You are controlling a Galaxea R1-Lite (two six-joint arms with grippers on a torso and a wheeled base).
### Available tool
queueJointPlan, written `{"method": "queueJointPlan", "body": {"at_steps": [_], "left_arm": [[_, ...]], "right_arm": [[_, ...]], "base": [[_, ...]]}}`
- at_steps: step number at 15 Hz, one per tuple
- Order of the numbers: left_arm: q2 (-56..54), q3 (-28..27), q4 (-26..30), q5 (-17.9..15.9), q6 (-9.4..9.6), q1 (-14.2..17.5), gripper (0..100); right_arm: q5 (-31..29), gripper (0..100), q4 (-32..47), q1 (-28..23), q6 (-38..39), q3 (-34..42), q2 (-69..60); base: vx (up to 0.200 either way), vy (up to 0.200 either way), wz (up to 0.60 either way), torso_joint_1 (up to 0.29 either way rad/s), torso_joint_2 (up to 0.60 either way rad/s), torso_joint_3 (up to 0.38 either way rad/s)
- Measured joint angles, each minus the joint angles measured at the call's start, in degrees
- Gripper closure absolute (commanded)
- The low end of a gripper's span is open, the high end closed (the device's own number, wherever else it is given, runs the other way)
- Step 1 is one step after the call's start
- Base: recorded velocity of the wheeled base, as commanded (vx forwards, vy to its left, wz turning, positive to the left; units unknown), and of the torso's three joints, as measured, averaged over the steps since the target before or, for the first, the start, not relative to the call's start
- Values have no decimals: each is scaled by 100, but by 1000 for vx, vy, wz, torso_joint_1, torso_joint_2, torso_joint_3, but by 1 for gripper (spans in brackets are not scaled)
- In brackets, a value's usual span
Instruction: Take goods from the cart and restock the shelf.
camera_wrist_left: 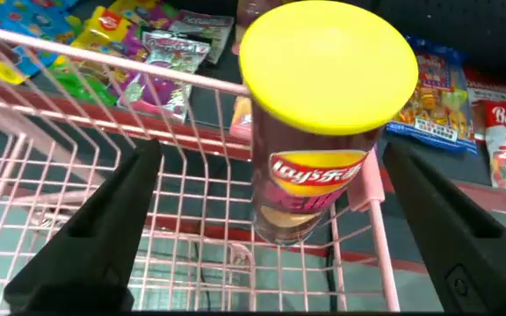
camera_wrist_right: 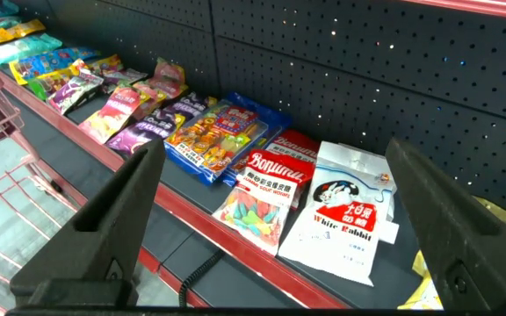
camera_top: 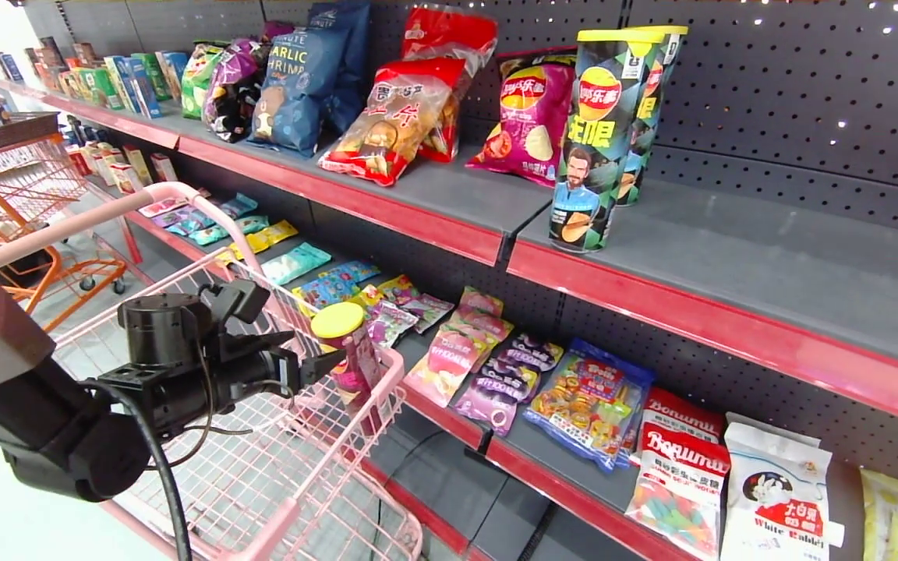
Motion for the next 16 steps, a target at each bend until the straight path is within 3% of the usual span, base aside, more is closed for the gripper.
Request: {"method": "queueJointPlan", "body": {"at_steps": [8,9,16], "left_arm": [[597,-579,-2,10,27,-267,0],[650,-625,0,11,24,-274,100],[791,-692,4,-22,11,-261,100]], "right_arm": [[0,0,0,0,0,0,0],[0,0,0,-2,1,0,0],[2,0,0,0,0,0,0]], "base": [[0,0,0,0,0,0],[0,0,0,0,0,0],[0,0,0,0,0,0]]}}
